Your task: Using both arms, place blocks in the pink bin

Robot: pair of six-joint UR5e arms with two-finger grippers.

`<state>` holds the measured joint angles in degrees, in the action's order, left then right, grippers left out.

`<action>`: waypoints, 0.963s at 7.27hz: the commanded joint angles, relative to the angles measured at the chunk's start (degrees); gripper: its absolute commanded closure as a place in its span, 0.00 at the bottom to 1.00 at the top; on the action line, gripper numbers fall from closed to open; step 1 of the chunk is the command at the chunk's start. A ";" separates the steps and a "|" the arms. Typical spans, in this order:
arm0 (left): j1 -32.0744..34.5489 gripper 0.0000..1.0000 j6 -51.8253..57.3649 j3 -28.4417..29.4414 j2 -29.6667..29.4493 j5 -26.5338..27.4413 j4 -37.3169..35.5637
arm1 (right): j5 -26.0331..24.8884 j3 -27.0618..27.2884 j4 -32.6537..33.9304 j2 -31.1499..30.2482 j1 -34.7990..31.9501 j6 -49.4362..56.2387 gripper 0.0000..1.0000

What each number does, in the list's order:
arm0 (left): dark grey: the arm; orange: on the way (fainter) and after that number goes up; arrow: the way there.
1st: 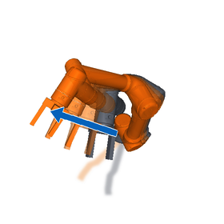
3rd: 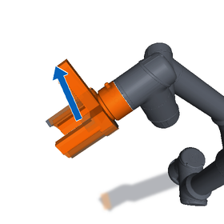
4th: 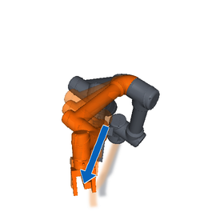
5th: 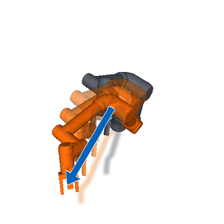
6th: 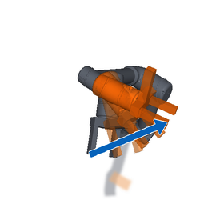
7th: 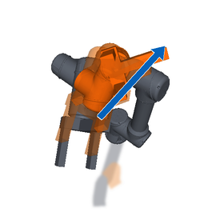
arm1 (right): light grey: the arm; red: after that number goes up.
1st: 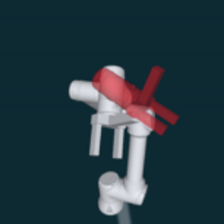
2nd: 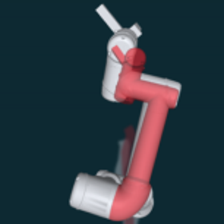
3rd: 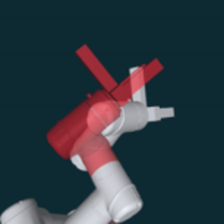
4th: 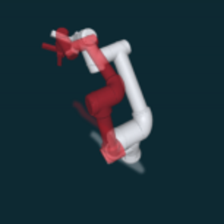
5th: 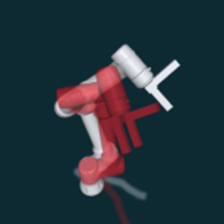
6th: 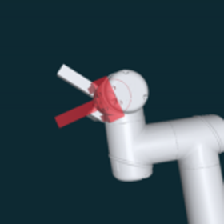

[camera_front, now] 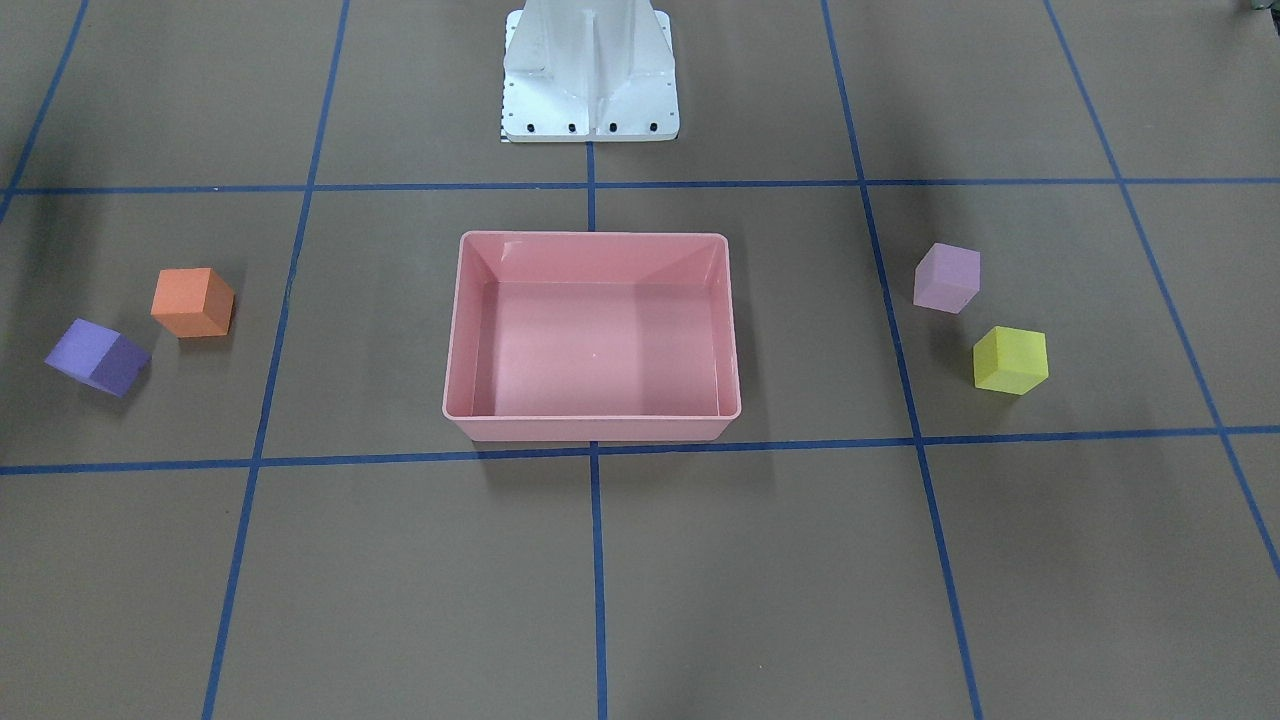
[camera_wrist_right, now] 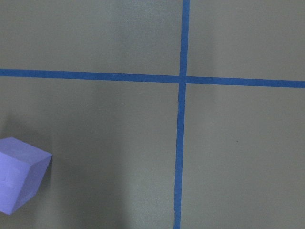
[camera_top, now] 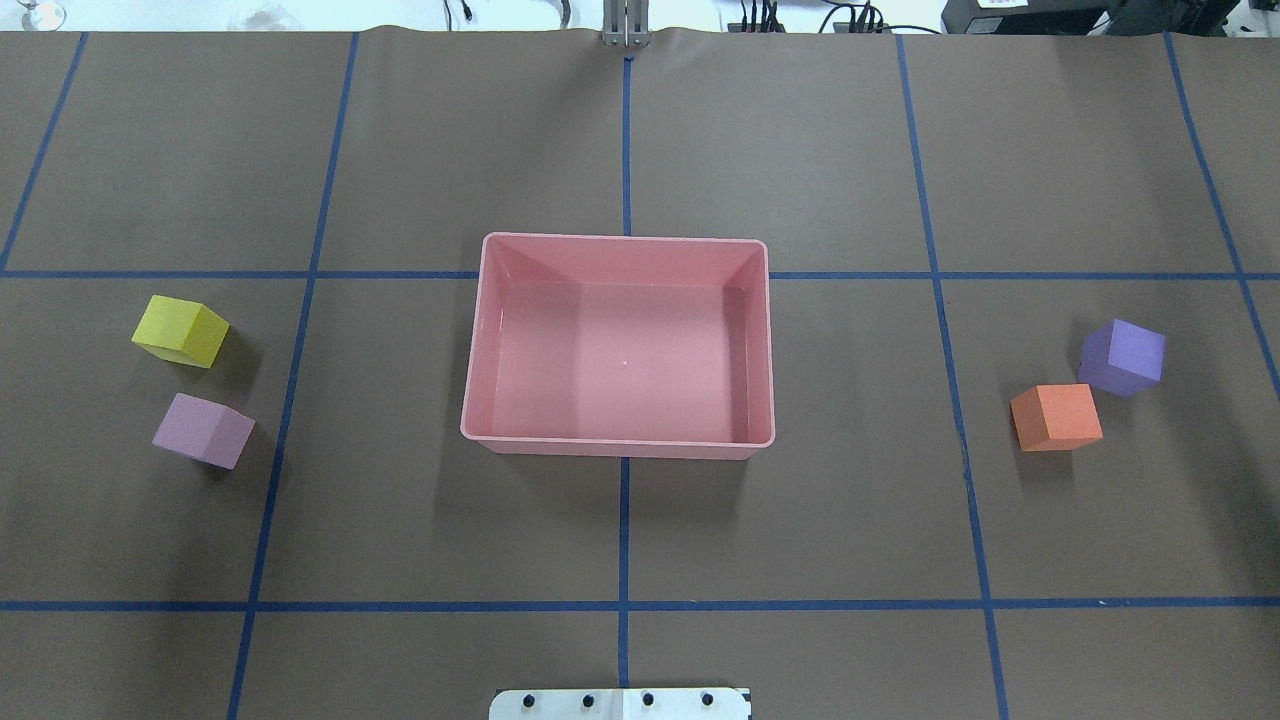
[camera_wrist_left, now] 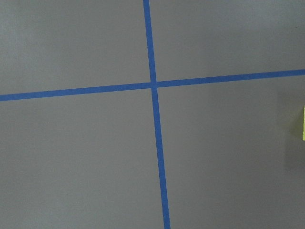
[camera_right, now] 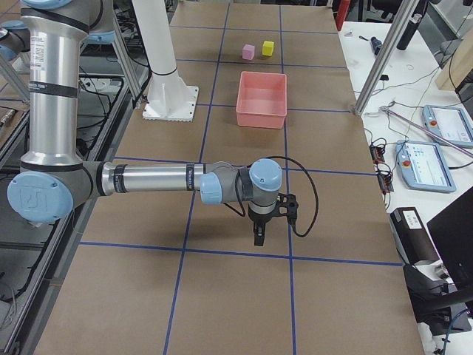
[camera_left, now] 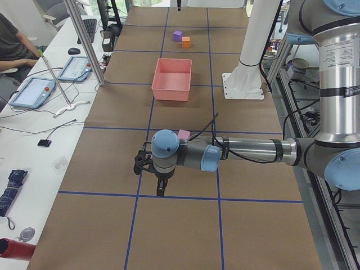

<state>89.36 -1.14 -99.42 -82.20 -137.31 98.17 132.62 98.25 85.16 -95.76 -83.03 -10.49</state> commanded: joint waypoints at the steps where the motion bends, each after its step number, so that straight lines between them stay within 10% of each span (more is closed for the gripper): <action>1: -0.15 0.00 0.09 -2.77 1.06 3.42 -0.43 | 0.10 0.10 0.00 -0.04 -0.03 -0.23 0.00; 7: -0.15 0.00 -0.26 -3.06 2.57 2.31 -0.43 | 0.09 0.36 -0.17 0.75 0.32 -0.15 0.00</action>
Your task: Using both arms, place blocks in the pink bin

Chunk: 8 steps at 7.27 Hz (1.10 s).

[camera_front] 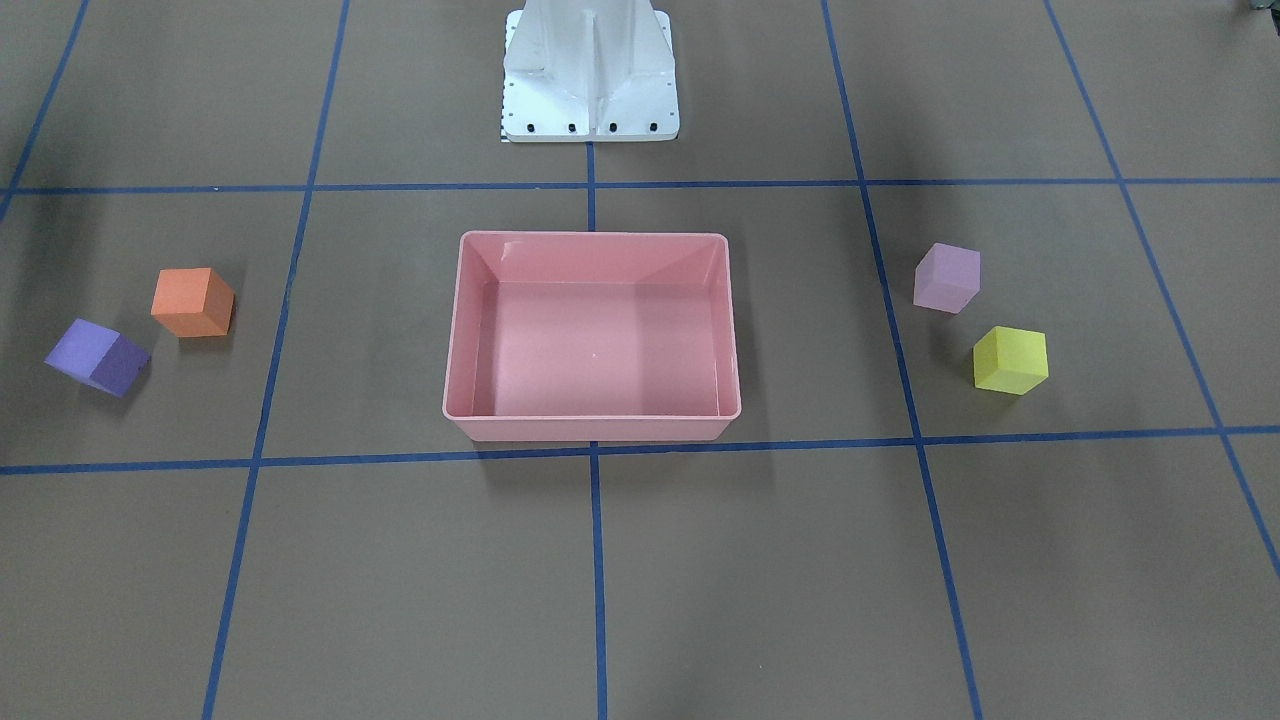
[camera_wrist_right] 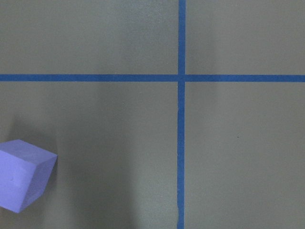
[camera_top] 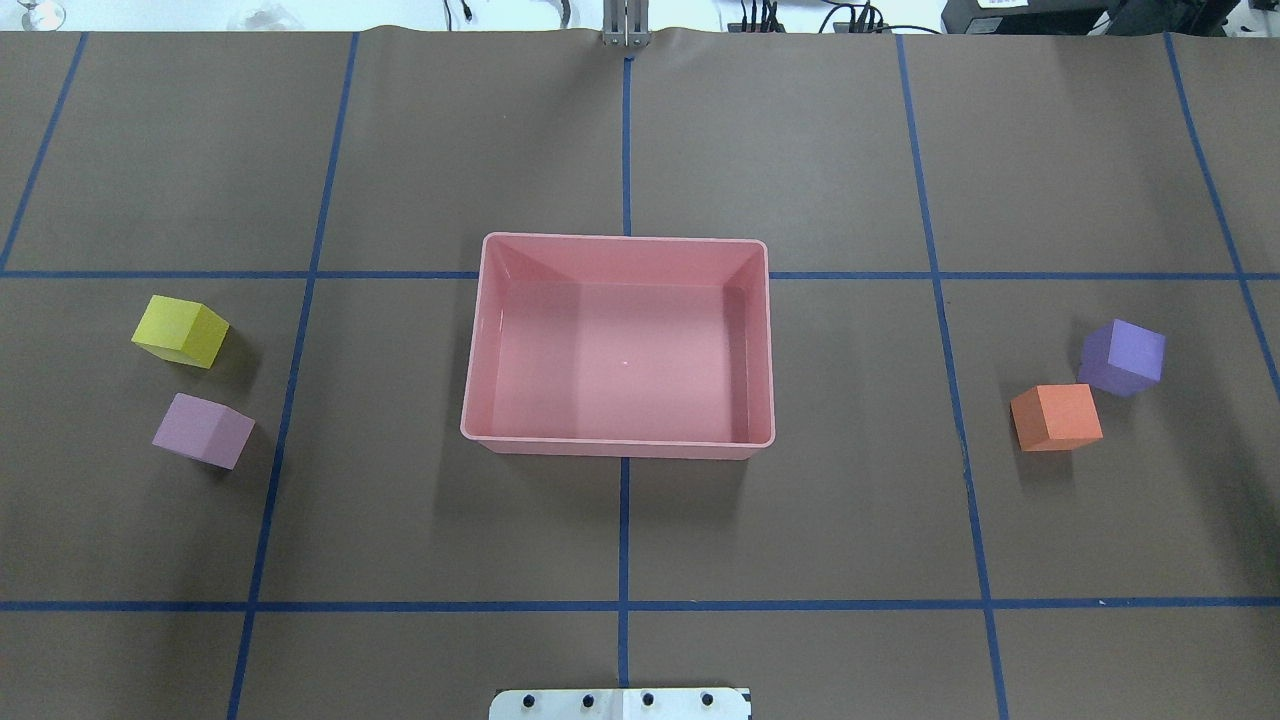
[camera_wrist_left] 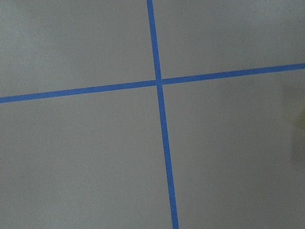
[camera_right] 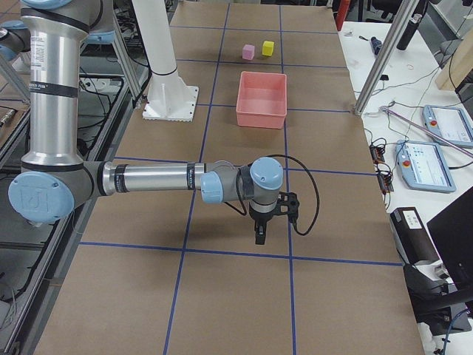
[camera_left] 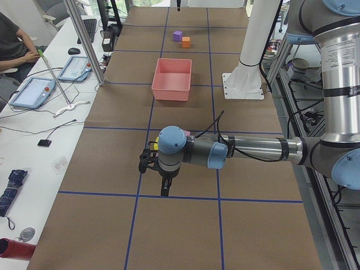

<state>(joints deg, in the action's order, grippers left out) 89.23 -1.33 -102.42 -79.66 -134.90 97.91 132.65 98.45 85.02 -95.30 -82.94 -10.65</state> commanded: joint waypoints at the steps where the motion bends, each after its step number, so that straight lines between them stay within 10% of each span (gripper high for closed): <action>1: 0.07 0.00 -0.42 0.55 0.99 -2.63 -0.17 | 0.07 0.42 -0.03 0.55 1.62 -0.08 0.00; 8: 0.07 0.00 -6.14 -0.41 1.97 -2.92 3.96 | -6.87 -1.59 -19.81 3.80 21.14 -49.35 0.02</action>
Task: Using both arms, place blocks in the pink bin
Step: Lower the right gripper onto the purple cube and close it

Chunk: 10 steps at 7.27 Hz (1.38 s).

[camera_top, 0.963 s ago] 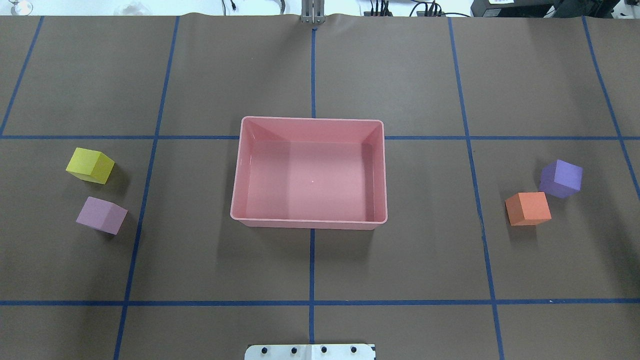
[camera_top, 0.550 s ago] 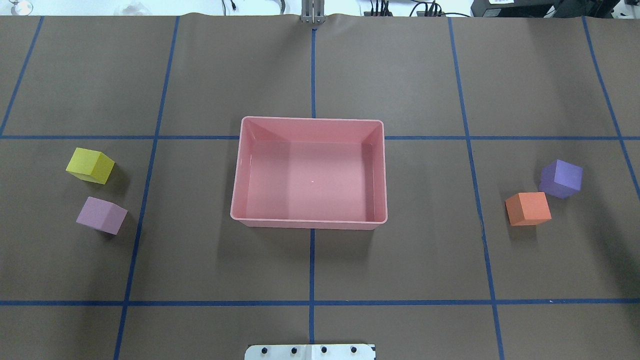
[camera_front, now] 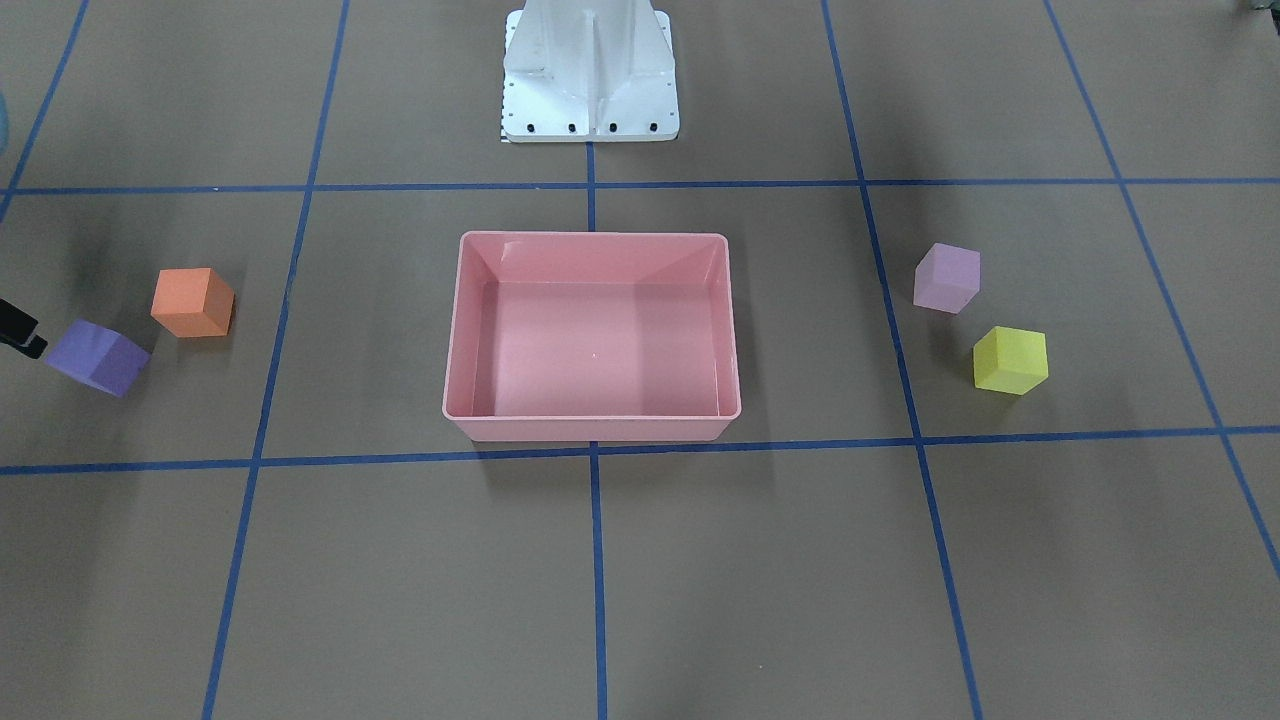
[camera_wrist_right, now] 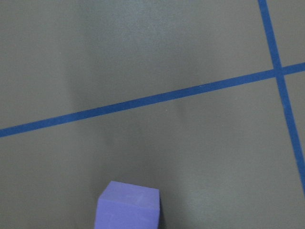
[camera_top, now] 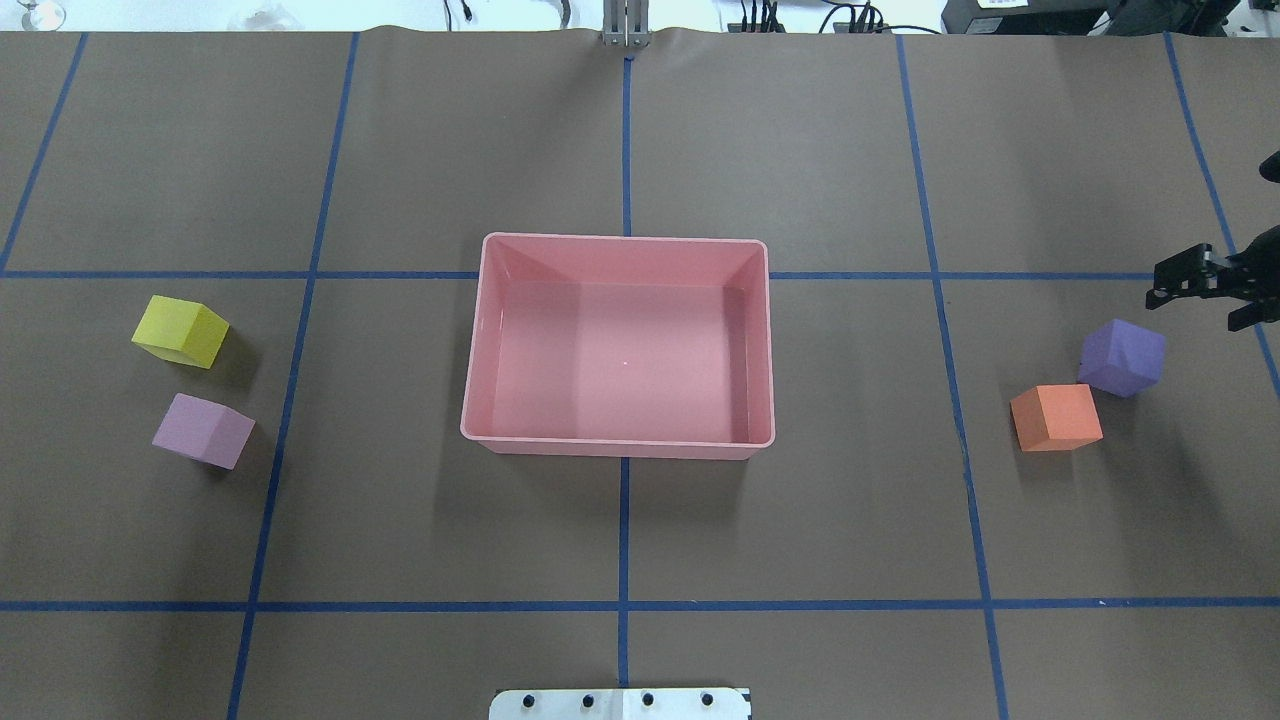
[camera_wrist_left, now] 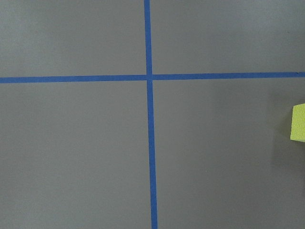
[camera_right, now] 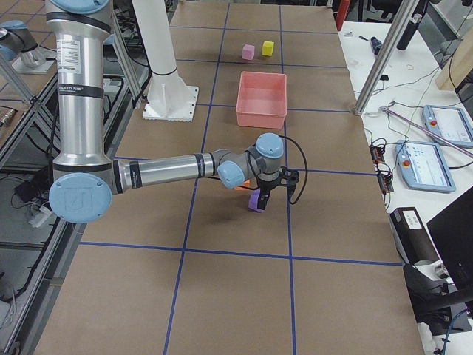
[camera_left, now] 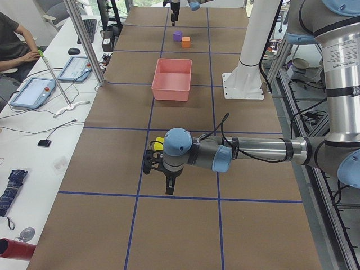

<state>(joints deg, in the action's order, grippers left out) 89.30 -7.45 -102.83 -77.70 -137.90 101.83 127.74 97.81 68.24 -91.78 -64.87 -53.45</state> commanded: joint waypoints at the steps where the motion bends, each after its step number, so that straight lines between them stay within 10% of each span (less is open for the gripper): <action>1: 0.00 0.00 -0.02 0.00 0.01 0.17 0.04 | -1.79 -1.56 -3.20 0.29 3.09 -6.93 0.01; 8: -0.09 0.00 0.06 0.00 0.01 0.35 0.04 | -3.02 -4.64 -3.47 0.38 6.95 -6.06 0.01; 9: 0.00 0.00 0.06 -0.09 -0.08 0.35 0.04 | -2.93 -4.91 -3.38 0.46 7.04 -6.32 0.07; 10: -0.09 0.00 0.06 -0.09 -0.08 0.26 0.04 | -2.93 -4.82 -3.38 0.81 7.04 -7.10 0.46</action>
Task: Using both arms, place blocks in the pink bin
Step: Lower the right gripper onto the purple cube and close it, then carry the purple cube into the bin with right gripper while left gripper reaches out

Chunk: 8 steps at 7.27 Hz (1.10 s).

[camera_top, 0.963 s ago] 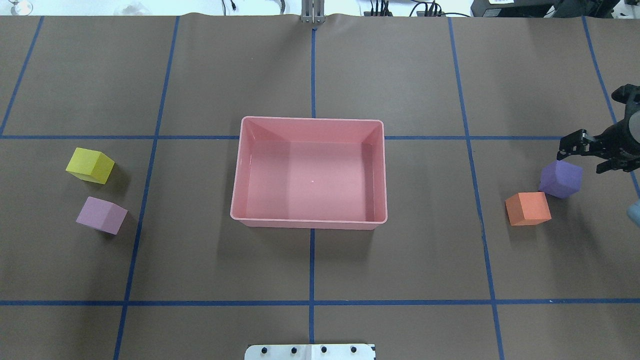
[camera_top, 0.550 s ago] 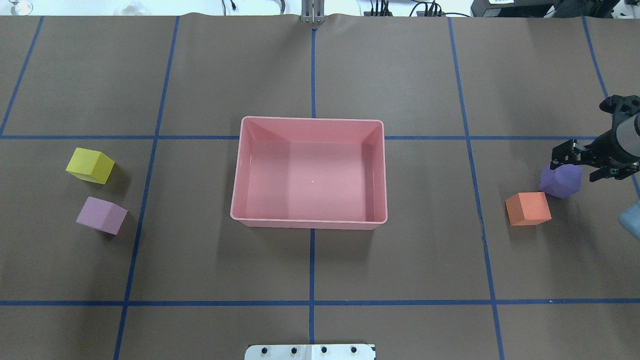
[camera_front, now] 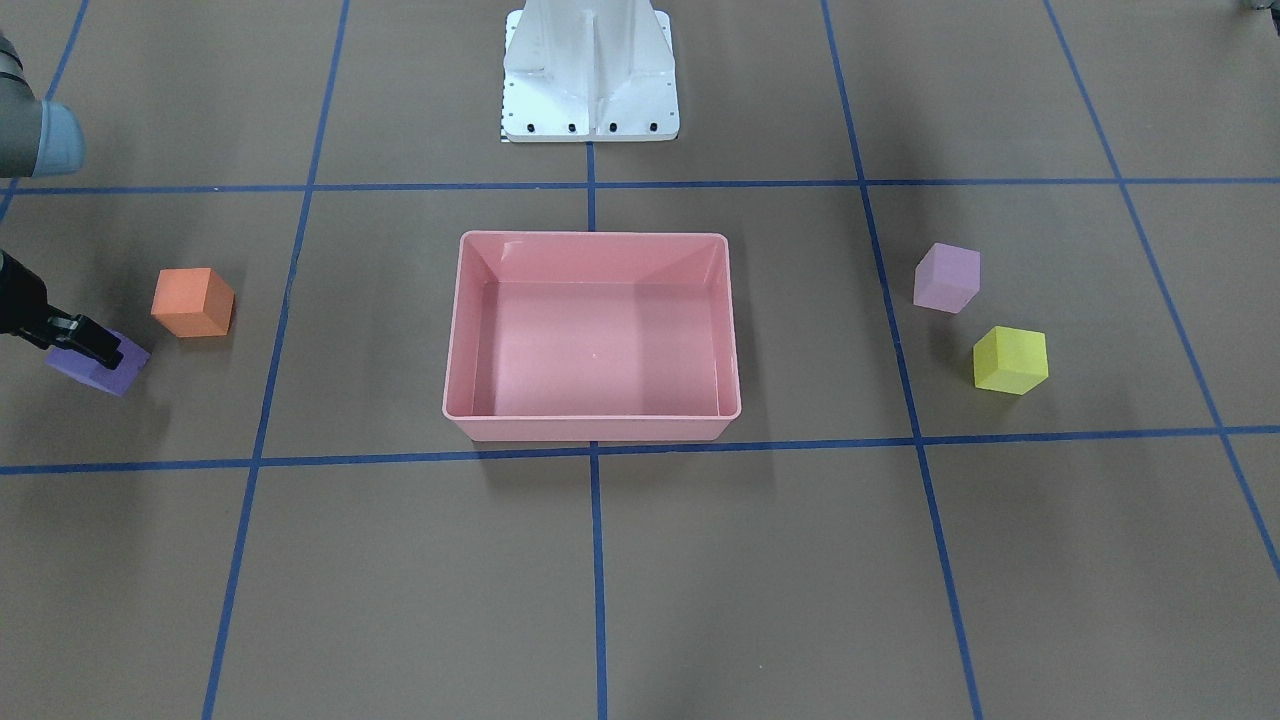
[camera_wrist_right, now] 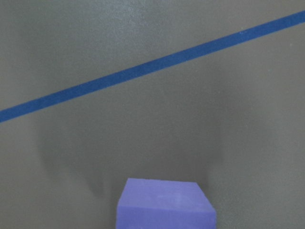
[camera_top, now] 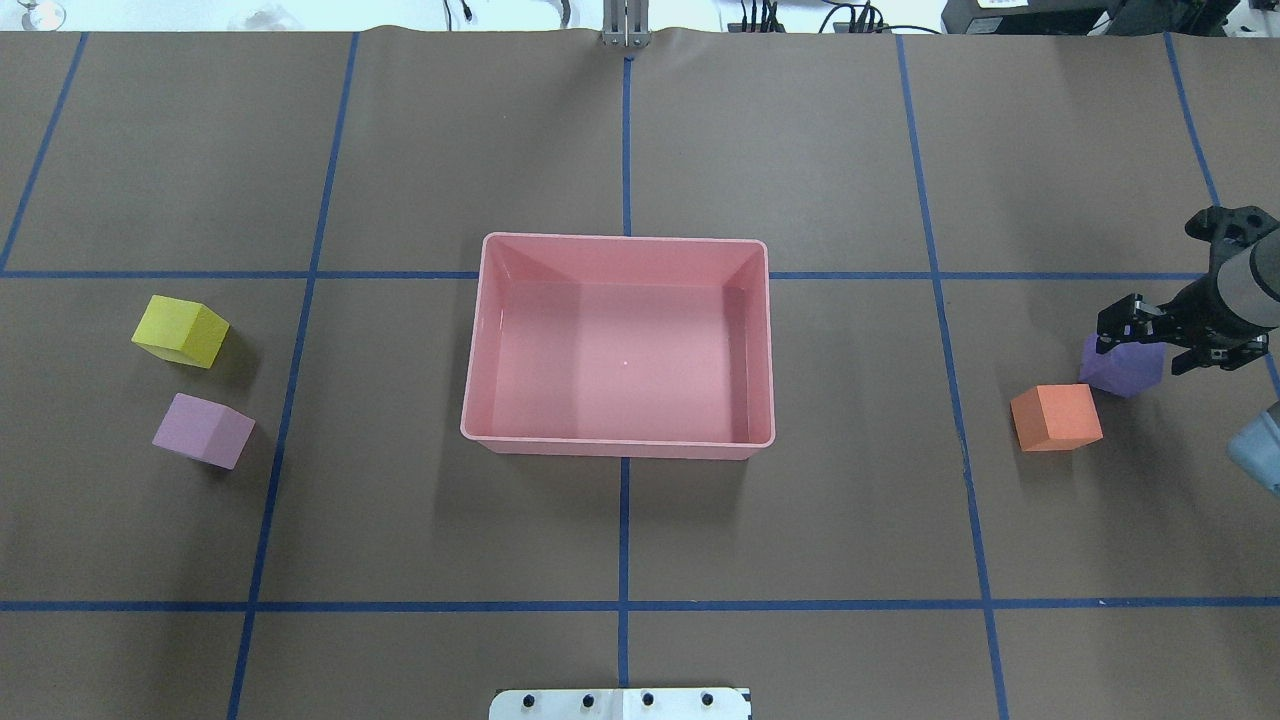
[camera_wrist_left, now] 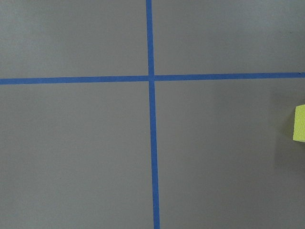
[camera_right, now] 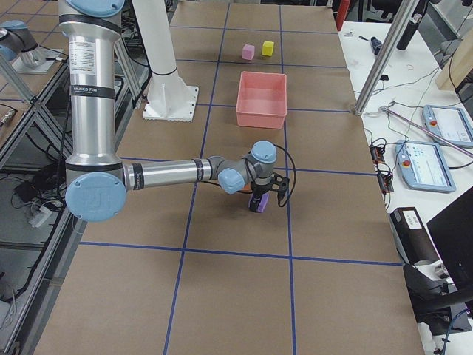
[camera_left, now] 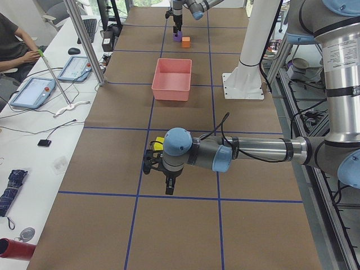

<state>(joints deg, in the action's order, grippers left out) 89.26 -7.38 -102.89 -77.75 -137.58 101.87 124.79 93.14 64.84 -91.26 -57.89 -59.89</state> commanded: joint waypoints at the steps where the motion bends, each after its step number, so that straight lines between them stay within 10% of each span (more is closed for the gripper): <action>1: -0.05 0.00 -0.09 -0.12 -0.13 -0.06 0.00 | 0.45 -0.32 0.11 0.64 0.06 -0.40 0.99; 4: -0.83 0.00 -6.47 -0.47 -2.66 -0.76 2.53 | 10.06 2.13 1.77 6.24 -5.61 -0.66 1.00; 8: -14.87 0.00 -28.41 -0.38 -6.25 -0.06 12.48 | 9.96 10.57 30.51 29.00 -4.01 -9.65 1.00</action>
<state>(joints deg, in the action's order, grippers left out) 78.77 -27.85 -103.34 -81.90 -138.05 112.45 135.72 102.14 89.88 -68.48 -64.55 -63.72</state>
